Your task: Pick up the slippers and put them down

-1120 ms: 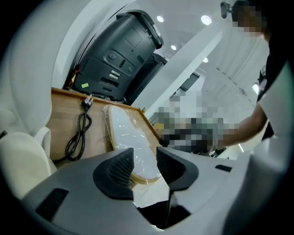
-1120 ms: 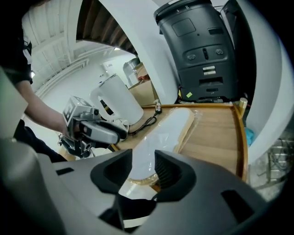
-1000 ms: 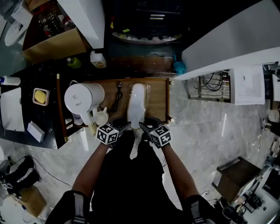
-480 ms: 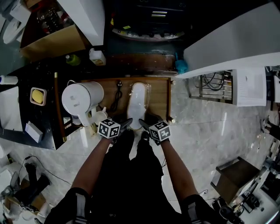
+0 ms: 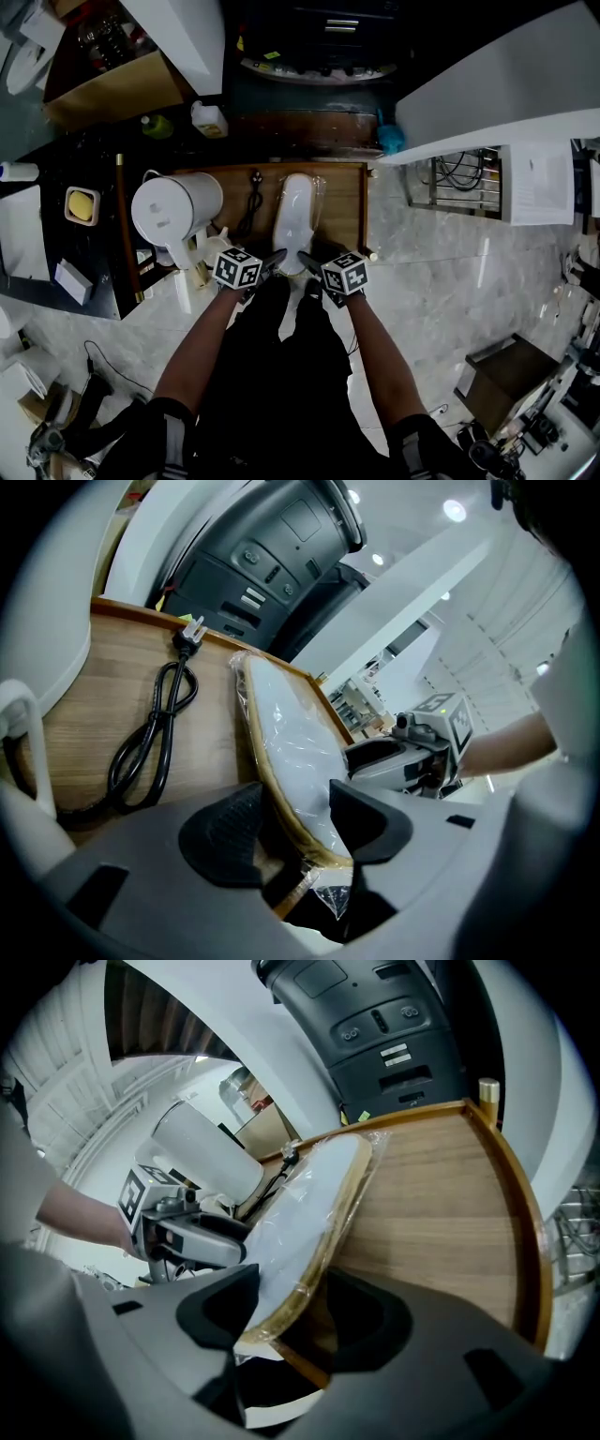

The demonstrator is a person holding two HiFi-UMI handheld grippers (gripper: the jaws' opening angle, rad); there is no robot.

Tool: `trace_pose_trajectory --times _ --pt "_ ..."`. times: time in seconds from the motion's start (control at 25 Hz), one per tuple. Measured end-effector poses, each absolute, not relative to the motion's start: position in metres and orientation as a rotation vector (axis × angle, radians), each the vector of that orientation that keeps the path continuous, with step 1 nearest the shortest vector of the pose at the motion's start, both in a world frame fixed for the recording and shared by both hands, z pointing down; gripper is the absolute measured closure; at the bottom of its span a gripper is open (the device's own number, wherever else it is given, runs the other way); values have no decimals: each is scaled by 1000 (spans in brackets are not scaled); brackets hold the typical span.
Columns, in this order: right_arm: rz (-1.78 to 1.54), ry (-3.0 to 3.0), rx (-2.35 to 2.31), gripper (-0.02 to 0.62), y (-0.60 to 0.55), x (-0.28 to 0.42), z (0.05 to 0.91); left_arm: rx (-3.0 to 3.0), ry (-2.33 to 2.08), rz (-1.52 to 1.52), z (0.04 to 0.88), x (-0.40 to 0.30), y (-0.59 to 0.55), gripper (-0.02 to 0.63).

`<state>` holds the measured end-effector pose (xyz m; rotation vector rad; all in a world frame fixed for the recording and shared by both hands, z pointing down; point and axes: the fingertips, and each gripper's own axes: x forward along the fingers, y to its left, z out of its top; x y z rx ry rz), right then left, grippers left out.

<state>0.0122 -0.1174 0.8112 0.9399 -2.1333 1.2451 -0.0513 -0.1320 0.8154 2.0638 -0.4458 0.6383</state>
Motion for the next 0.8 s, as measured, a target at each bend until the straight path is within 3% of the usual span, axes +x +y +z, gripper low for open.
trace_pose_trajectory --times 0.8 --pt "1367 -2080 882 378 -116 8 813 2029 -453 681 819 -50 -131 390"
